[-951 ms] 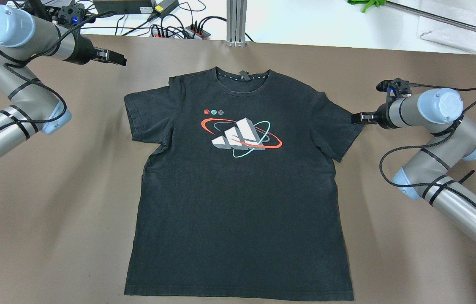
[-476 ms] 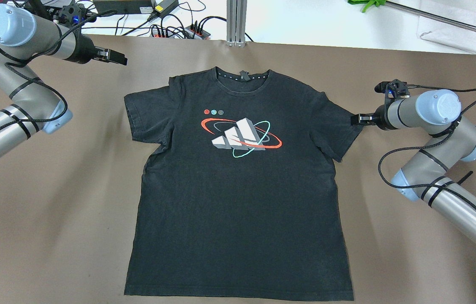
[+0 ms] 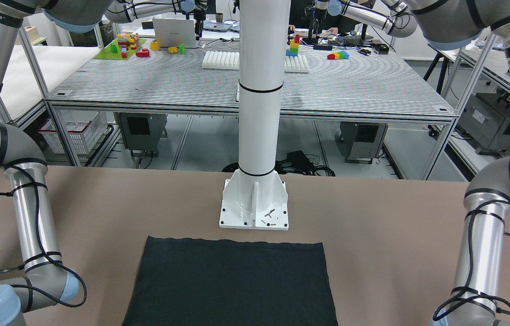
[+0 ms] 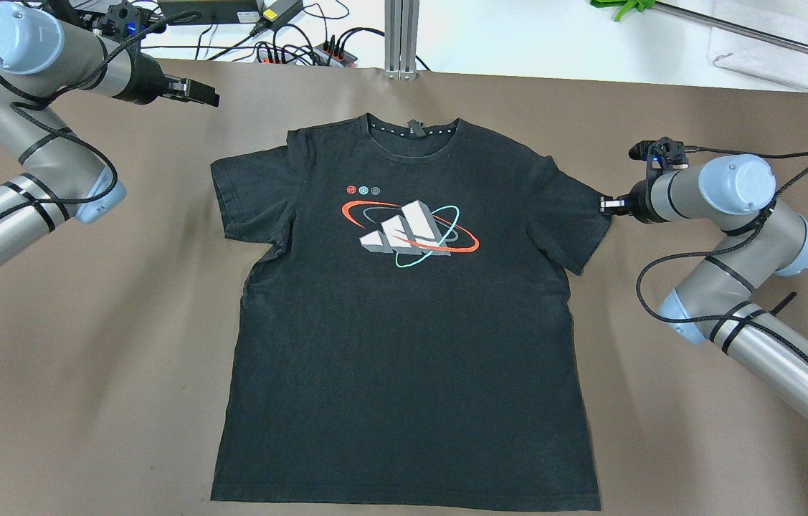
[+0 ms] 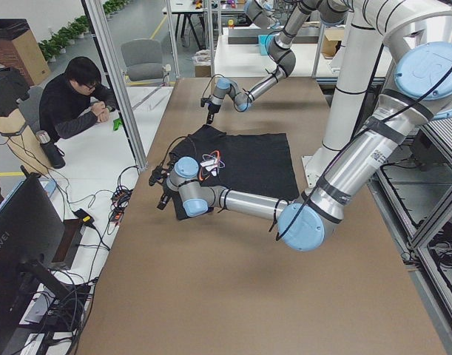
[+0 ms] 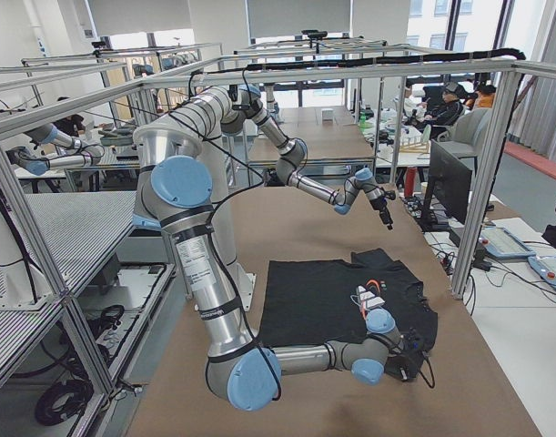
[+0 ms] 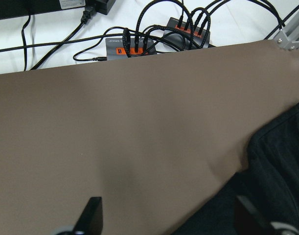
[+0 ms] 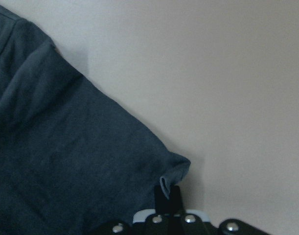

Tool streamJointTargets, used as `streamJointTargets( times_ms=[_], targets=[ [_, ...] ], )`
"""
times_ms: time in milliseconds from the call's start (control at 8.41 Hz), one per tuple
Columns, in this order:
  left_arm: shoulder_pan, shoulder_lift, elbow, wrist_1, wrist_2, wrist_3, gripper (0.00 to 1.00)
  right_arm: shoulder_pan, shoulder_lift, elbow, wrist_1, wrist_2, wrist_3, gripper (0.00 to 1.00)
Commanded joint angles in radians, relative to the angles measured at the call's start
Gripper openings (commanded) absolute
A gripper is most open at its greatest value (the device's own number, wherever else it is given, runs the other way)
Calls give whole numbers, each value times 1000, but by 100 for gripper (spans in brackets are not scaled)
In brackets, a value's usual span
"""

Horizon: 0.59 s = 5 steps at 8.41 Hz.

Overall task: Fold clothes
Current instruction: 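Move both grippers inward toward the shirt's sleeves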

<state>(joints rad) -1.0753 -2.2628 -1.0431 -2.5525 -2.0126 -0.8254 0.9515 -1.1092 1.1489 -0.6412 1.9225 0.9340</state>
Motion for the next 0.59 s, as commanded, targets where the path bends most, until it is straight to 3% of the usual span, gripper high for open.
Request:
streamJointTargets(
  times_ms=[0, 238, 476],
  targets=[
    [0, -12, 0, 1, 0, -14, 94, 7, 15, 55, -3, 18, 17, 0],
    [-2, -12, 0, 5, 0, -14, 94, 50, 40, 84, -8, 117, 37, 0],
    [-2, -12, 0, 5, 0, -12, 94, 49, 86, 101, -40, 118, 43, 0]
  ],
)
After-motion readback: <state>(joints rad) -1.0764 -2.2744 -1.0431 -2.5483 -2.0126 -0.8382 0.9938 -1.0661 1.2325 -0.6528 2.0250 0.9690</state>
